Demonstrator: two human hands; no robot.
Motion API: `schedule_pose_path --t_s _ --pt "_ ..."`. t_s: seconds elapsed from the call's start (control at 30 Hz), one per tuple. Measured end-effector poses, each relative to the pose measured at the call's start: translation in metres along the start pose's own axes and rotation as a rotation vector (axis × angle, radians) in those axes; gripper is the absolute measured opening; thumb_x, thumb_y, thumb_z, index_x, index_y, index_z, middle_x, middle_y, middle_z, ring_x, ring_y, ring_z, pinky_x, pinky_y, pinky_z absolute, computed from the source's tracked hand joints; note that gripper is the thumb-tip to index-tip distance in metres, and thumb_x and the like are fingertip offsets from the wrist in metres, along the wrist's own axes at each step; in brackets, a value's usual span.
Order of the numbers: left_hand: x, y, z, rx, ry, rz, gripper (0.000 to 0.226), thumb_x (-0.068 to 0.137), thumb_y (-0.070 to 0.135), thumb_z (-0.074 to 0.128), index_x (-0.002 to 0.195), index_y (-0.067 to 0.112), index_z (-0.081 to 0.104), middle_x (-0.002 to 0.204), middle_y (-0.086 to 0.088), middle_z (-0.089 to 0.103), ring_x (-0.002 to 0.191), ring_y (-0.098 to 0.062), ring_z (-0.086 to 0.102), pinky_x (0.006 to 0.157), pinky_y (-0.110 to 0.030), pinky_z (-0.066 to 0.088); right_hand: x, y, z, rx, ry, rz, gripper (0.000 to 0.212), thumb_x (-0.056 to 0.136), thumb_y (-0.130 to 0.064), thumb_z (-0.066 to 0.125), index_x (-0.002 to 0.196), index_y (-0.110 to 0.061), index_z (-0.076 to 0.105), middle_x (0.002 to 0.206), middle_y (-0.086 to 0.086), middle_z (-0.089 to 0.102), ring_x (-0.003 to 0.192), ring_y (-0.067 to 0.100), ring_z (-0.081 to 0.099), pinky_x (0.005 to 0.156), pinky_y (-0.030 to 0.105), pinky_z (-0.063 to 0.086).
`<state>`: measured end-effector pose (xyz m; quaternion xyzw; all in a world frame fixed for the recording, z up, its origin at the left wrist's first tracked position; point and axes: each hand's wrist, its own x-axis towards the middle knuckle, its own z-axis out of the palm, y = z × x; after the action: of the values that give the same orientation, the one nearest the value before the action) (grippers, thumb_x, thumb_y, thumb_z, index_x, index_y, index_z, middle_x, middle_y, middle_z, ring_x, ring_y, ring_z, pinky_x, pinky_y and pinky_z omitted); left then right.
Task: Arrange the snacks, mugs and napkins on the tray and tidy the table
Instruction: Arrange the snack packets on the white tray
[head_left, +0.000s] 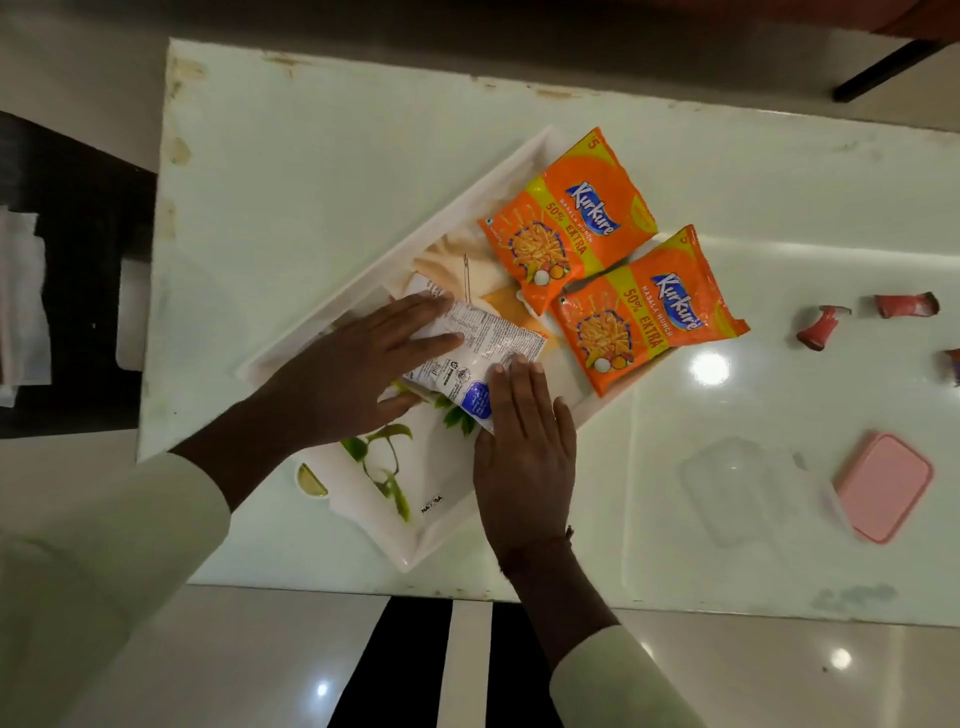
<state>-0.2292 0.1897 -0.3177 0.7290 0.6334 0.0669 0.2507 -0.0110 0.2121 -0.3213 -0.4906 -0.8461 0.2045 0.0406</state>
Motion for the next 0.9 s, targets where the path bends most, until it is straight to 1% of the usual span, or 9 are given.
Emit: schedule_pose_path --t_s 0.1,0.17,0.23,0.3,0.4,0.47,0.6,0.73,0.9 --pt "0.0 0.005 -0.01 -0.113 0.098 -0.024 0.059 0.087 0.023 0.067 0.142 0.026 0.046 0.154 0.004 0.038 0.141 -0.011 0.033 0.106 -0.032 0.04 0.007 0.001 -0.015 0.054 0.106 -0.033 0.045 0.081 -0.013 0.073 0.125 -0.011 0.067 0.135 0.006 0.063 0.131 0.026 0.054 0.104 0.049 0.044" --pt "0.002 0.01 -0.025 -0.313 0.145 -0.137 0.049 0.088 0.028 0.065 0.135 0.032 0.053 0.14 0.015 0.053 0.127 -0.001 0.049 0.102 -0.029 0.048 0.016 0.003 -0.033 0.157 0.203 -0.042 0.031 0.082 -0.018 0.072 0.113 -0.014 0.073 0.119 0.001 0.072 0.117 0.024 0.064 0.1 0.046 0.046" --pt "0.007 0.017 -0.04 -0.554 0.23 -0.296 0.04 0.084 0.031 0.066 0.123 0.04 0.061 0.118 0.026 0.065 0.107 0.005 0.062 0.088 -0.016 0.052 0.027 0.004 -0.056 0.282 0.274 -0.028 0.02 0.085 -0.026 0.068 0.102 -0.019 0.074 0.103 -0.004 0.074 0.1 0.018 0.067 0.091 0.038 0.048" --pt "0.014 0.025 -0.052 -0.862 0.305 -0.416 0.034 0.079 0.031 0.072 0.112 0.04 0.067 0.104 0.018 0.073 0.088 -0.003 0.069 0.074 -0.016 0.054 0.042 0.003 -0.081 0.403 0.302 0.029 0.014 0.088 -0.035 0.066 0.094 -0.023 0.072 0.091 -0.008 0.072 0.087 0.01 0.064 0.079 0.027 0.048" --pt "0.023 0.038 -0.061 -1.382 0.29 -0.483 0.049 0.066 0.022 0.085 0.111 0.025 0.068 0.09 0.0 0.076 0.07 -0.014 0.07 0.06 -0.027 0.058 0.07 0.004 -0.11 0.585 0.247 0.179 0.015 0.088 -0.039 0.067 0.084 -0.026 0.07 0.077 -0.017 0.071 0.074 -0.001 0.065 0.065 0.014 0.048" --pt "0.028 0.047 -0.058 -1.416 0.253 -0.52 0.046 0.062 0.019 0.082 0.106 0.02 0.07 0.088 -0.002 0.077 0.073 -0.013 0.072 0.057 -0.025 0.057 0.092 0.012 -0.119 0.632 0.217 0.235 0.015 0.088 -0.036 0.069 0.079 -0.024 0.07 0.071 -0.019 0.07 0.069 -0.005 0.065 0.06 0.009 0.045" --pt "0.038 0.058 -0.036 -1.414 0.287 -0.689 0.006 0.076 0.012 0.076 0.077 0.017 0.075 0.075 -0.007 0.076 0.069 -0.018 0.074 0.054 -0.024 0.056 0.132 0.029 -0.122 0.474 0.188 0.237 0.021 0.094 -0.035 0.061 0.075 -0.026 0.064 0.07 -0.009 0.067 0.071 0.005 0.064 0.061 0.016 0.047" --pt "0.051 0.067 -0.013 -1.495 0.275 -0.829 0.005 0.083 0.012 0.072 0.08 0.009 0.071 0.068 -0.007 0.074 0.065 -0.016 0.073 0.057 -0.024 0.056 0.153 0.04 -0.108 0.24 0.148 0.108 0.03 0.099 -0.04 0.05 0.087 -0.018 0.065 0.085 0.002 0.073 0.075 0.019 0.067 0.067 0.037 0.052" --pt "0.069 0.077 0.005 -1.492 0.292 -0.948 0.007 0.09 0.01 0.065 0.085 0.007 0.069 0.068 -0.004 0.075 0.064 -0.016 0.074 0.052 -0.022 0.055 0.167 0.053 -0.084 -0.083 0.177 -0.014 0.039 0.103 -0.044 0.039 0.1 -0.012 0.061 0.087 0.014 0.071 0.078 0.037 0.064 0.06 0.033 0.034"
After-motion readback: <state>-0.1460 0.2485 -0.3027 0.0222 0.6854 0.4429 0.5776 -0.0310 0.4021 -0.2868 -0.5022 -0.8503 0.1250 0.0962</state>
